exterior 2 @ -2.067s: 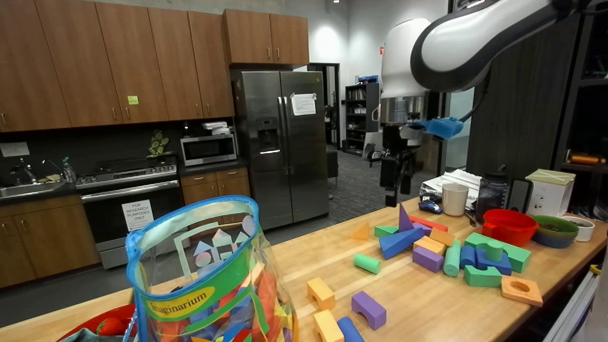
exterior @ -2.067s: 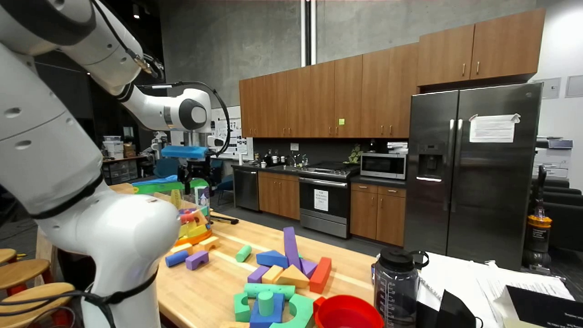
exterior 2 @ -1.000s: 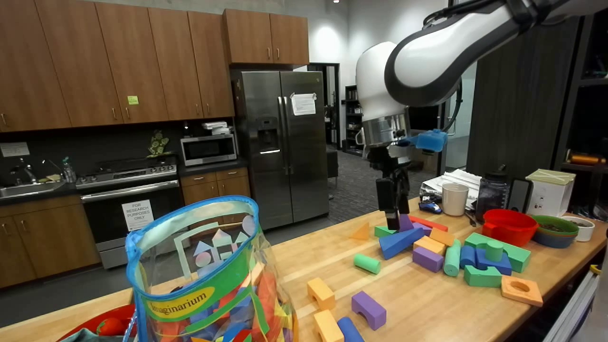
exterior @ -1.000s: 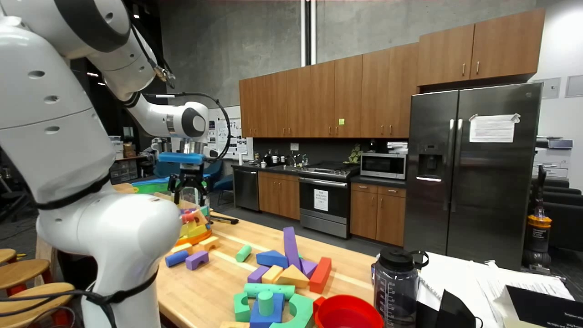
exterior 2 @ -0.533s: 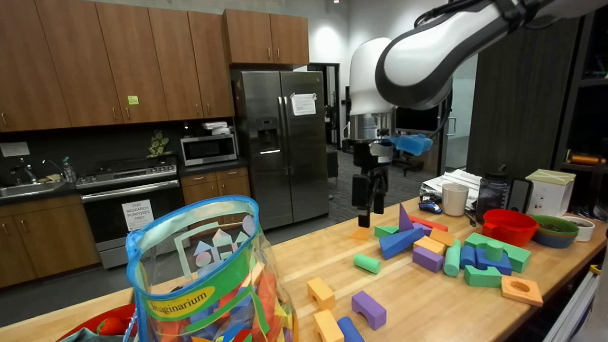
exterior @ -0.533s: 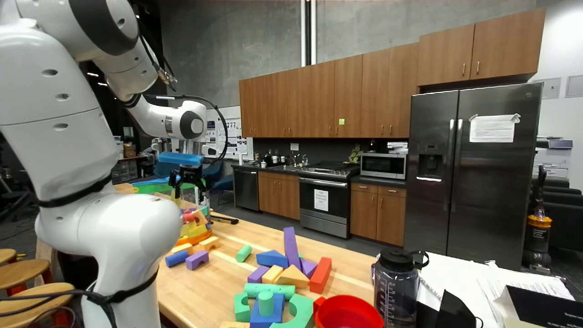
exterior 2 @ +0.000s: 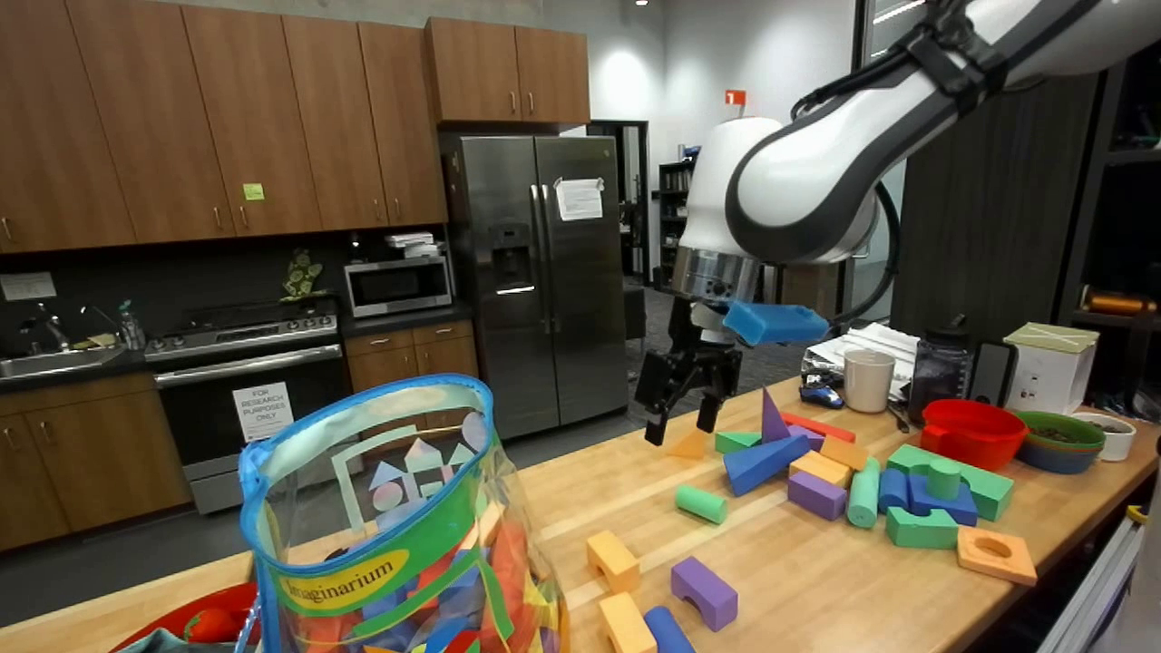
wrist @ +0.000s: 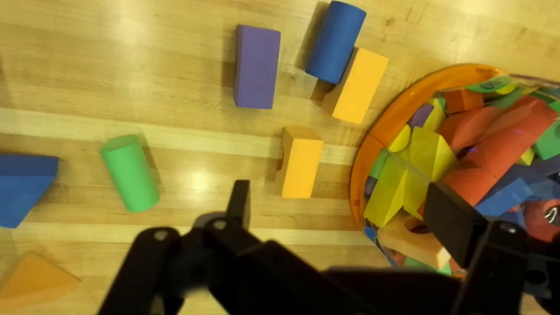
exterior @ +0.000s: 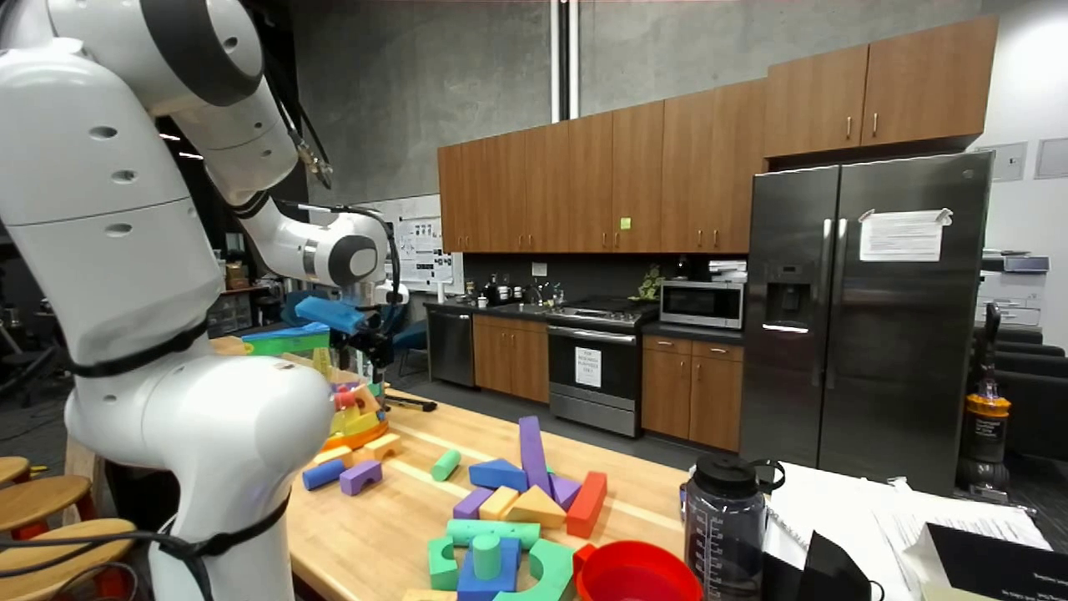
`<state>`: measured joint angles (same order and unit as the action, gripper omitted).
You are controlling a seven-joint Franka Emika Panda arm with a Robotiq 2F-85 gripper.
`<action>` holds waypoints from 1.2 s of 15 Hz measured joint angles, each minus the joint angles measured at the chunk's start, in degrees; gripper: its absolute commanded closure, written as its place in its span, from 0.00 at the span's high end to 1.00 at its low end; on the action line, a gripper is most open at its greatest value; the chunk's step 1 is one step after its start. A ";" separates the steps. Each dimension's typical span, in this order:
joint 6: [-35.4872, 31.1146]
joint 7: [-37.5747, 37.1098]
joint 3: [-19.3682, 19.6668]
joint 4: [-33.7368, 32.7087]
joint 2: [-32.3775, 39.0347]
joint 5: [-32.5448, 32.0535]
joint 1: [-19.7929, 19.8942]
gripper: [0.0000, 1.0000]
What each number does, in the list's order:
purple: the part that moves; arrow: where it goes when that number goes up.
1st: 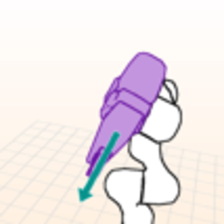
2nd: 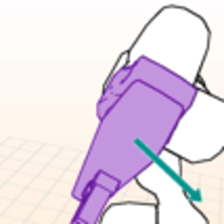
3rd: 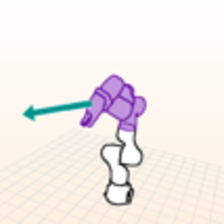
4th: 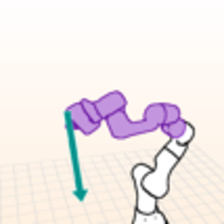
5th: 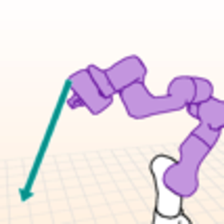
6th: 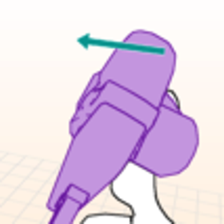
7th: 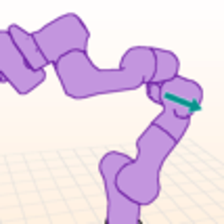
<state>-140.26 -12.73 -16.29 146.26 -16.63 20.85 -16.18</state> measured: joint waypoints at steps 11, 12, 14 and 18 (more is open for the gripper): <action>-12.23 -43.85 -27.80 9.16 -3.87 -14.59 11.30 1.00; -7.87 -45.76 -28.79 7.85 -4.50 -16.15 11.46 1.00; -1.16 -47.02 -28.96 5.15 -5.06 -17.37 10.72 1.00; 8.02 -46.90 -26.75 1.21 -4.16 -17.38 8.04 1.00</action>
<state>-132.23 -59.63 -43.04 147.47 -20.79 3.47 -8.14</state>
